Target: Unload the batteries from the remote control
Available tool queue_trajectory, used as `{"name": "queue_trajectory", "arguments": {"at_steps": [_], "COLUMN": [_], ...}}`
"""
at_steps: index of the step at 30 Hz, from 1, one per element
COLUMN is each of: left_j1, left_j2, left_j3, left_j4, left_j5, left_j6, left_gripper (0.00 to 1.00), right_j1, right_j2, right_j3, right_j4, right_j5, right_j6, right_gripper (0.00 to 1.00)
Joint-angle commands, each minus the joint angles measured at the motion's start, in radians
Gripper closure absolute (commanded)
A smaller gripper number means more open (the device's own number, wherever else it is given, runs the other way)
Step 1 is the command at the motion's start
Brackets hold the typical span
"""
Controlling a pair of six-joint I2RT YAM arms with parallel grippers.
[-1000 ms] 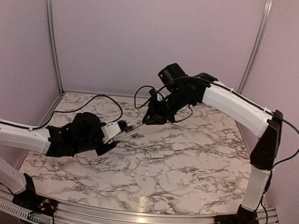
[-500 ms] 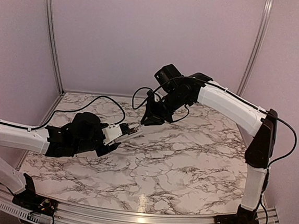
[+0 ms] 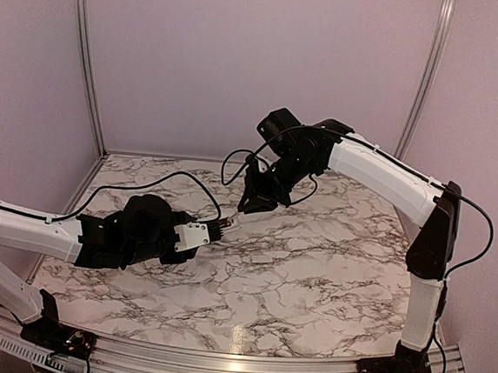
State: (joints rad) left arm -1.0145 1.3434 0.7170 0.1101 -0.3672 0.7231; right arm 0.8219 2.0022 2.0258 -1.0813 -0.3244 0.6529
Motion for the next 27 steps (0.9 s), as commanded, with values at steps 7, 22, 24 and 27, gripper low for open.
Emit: {"name": "queue_trajectory", "arguments": {"at_steps": [7,22,24,27], "left_j1": [-0.001,-0.049,-0.049,-0.051], "left_j2": [0.025,0.069,0.066,0.073], "left_j3": [0.015,-0.062,-0.067,-0.079], "left_j4": [0.194,0.484,0.5,0.54], "left_j5": [-0.23,-0.388,-0.396,-0.413], "left_j6": [0.168,0.59,0.609,0.644], "left_gripper": [1.0,1.0,1.0,1.0], "right_j1": [0.01,0.01,0.01,0.01], "right_j2": [0.051,0.161,0.141,0.115], "right_j3": [0.0,0.14,0.093,0.008], "right_j4": [-0.096,-0.284,-0.292,-0.292], "right_j5": [-0.031,-0.027,-0.029,-0.024], "right_j6": [-0.027,-0.053,-0.065,-0.08], "right_gripper": [1.0,1.0,1.0,1.0]}}
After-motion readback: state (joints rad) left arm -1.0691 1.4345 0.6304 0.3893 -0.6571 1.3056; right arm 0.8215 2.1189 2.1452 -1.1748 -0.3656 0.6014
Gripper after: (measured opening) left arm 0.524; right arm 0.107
